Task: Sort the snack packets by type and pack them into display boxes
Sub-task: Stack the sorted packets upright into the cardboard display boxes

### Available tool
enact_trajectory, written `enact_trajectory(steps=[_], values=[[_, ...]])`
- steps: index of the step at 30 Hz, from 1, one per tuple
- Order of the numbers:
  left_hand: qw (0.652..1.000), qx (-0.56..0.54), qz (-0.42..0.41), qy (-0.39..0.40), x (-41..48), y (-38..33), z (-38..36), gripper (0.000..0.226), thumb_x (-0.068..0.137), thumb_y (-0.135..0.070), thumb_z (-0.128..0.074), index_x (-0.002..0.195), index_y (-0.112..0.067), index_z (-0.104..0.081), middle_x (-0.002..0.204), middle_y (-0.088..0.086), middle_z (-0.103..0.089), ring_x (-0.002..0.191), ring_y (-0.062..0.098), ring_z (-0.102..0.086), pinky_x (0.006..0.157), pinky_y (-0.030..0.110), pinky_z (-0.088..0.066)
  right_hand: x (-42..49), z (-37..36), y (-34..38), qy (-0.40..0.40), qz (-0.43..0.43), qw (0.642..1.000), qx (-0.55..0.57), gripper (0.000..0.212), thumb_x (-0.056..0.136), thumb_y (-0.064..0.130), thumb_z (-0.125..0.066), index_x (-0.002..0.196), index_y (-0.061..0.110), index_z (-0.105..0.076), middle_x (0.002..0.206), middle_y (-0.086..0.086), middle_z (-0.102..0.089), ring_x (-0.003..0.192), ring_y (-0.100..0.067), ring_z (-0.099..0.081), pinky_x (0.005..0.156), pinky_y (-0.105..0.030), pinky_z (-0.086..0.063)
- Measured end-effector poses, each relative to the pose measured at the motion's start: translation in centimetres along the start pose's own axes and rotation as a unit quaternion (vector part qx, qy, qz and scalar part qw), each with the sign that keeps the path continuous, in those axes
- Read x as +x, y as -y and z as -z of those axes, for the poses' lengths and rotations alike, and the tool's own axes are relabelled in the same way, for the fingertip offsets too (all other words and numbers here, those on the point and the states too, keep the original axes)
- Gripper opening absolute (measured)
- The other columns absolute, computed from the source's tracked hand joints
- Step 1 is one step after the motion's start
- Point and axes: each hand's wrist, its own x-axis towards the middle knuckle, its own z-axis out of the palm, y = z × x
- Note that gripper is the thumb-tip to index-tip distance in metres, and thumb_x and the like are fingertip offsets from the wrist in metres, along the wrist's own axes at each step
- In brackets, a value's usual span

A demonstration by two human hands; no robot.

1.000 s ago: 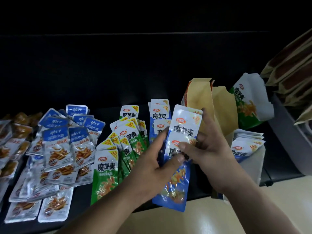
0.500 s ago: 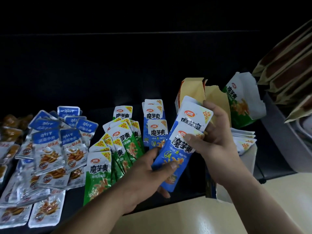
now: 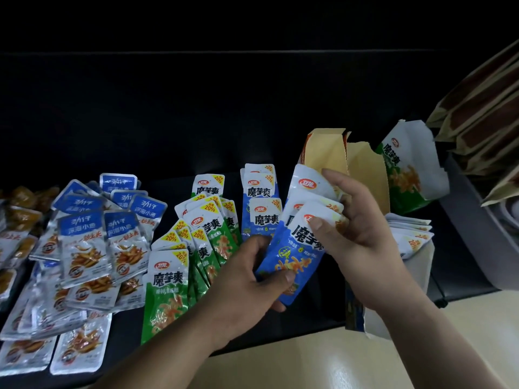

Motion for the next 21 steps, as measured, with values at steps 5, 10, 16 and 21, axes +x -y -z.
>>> enact_trajectory(steps=[5,10,16,21], values=[[0.998,-0.062,0.012,-0.017,0.0,-0.1,0.1,0.029,0.094,-0.010,-0.073,0.119,-0.020,-0.060,0.105,-0.003,-0.077,0.091,0.023,-0.076,0.070,0.042,-0.063,-0.3,-0.8,0.0,-0.042,-0.045,0.997,0.036,0.035,0.095,0.011,-0.070,0.125,0.015,-0.051,0.117,-0.015,-0.066,0.105,-0.036,-0.067,0.086,-0.059,-0.056],[0.999,0.011,-0.007,0.029,-0.3,-0.5,-0.1,0.044,0.098,-0.018,-0.070,0.132,-0.042,-0.052,0.113,-0.015,-0.074,0.093,0.013,-0.076,0.067,0.035,-0.062,-0.7,-0.4,0.4,-0.040,-0.028,0.999,0.018,0.062,0.095,-0.001,-0.065,0.144,0.033,-0.046,0.122,-0.007,-0.066,0.104,-0.024,-0.069,0.086,-0.048,-0.061],[0.999,0.023,-0.015,0.037,-0.8,-0.9,-0.9,0.057,0.099,-0.014,-0.068,0.142,-0.046,-0.046,0.114,-0.017,-0.074,0.092,0.013,-0.076,0.069,0.039,-0.064,-0.8,0.8,0.0,-0.026,0.013,0.995,-0.096,0.049,0.100,0.004,-0.061,0.142,0.029,-0.057,0.137,-0.007,-0.058,0.119,-0.022,-0.064,0.090,-0.045,-0.059],[0.999,0.020,-0.010,0.040,-0.9,-1.1,-1.2,0.059,0.098,-0.014,-0.070,0.142,-0.044,-0.046,0.113,-0.016,-0.074,0.092,0.013,-0.076,0.071,0.041,-0.065,-0.9,1.3,-0.3,-0.044,0.030,0.986,-0.158,0.061,0.095,0.020,-0.061,0.152,0.031,-0.043,0.143,0.003,-0.052,0.132,-0.021,-0.055,0.098,-0.047,-0.055]])
